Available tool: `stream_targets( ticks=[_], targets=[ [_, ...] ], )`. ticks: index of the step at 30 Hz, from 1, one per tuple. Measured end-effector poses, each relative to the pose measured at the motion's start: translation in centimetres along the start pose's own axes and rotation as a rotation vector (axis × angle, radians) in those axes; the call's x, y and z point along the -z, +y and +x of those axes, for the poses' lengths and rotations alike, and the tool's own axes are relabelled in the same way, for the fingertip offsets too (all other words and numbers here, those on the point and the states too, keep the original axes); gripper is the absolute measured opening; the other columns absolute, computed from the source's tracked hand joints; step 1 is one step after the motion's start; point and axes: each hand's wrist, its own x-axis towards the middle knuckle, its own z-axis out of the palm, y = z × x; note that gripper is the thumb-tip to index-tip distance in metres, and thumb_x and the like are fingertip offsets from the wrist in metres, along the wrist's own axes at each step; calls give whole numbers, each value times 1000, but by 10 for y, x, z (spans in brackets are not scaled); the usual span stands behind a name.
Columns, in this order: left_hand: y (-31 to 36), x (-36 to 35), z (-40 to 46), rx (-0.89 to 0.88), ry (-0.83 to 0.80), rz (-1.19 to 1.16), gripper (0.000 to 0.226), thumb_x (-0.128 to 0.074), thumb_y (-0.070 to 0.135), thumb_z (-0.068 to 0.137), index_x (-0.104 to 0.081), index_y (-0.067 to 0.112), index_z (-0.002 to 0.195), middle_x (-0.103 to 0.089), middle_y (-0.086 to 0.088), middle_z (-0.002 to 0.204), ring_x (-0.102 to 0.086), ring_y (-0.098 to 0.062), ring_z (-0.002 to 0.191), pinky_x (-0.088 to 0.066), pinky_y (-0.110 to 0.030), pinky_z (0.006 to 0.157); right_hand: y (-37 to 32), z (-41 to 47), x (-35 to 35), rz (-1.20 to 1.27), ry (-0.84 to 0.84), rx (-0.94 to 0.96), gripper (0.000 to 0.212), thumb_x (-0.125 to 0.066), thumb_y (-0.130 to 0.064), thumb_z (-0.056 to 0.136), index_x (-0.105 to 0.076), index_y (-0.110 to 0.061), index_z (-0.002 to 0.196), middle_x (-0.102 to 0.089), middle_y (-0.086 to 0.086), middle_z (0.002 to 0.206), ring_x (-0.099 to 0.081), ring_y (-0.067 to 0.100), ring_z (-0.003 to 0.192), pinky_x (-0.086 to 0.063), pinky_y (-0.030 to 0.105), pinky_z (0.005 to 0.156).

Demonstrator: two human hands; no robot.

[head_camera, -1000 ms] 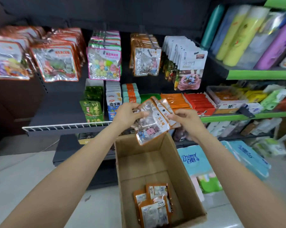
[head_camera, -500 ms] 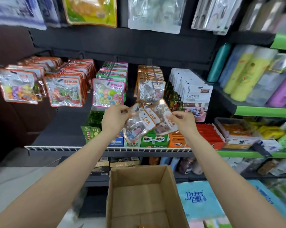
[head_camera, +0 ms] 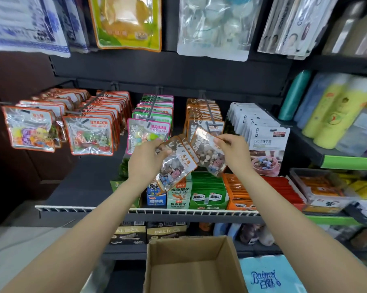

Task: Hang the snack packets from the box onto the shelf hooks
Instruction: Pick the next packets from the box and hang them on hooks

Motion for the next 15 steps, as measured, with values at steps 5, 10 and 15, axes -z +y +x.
stream_targets(
  ticks=[5,10,15],
  targets=[
    [9,2,4,-36,-22,-44,16,-64,30,88,-60,20,76,-67,-6,74,-66,-25,63,-54,-43,66,-3,24,-10,25,89,-70,16,-68,-20,85,-73,-9,95,-72,4,91,-62,11,82,-48,23,74],
    [12,3,7,-57,-22,-44,16,-65,31,87,-61,23,74,-68,-4,73,-66,-23,63,-54,-41,64,-2,32,-17,44,88,-69,20,-71,-23,82,-70,-16,101,-73,2,94,-67,18,87,-55,45,78],
    [13,1,11,-60,-28,-41,15,-66,32,87,-62,25,74,-67,-1,70,-66,-22,63,-54,-40,64,3,30,-17,4,116,0,26,-69,-26,84,-68,-19,109,-72,-2,102,-67,10,93,-54,34,80]
  ],
)
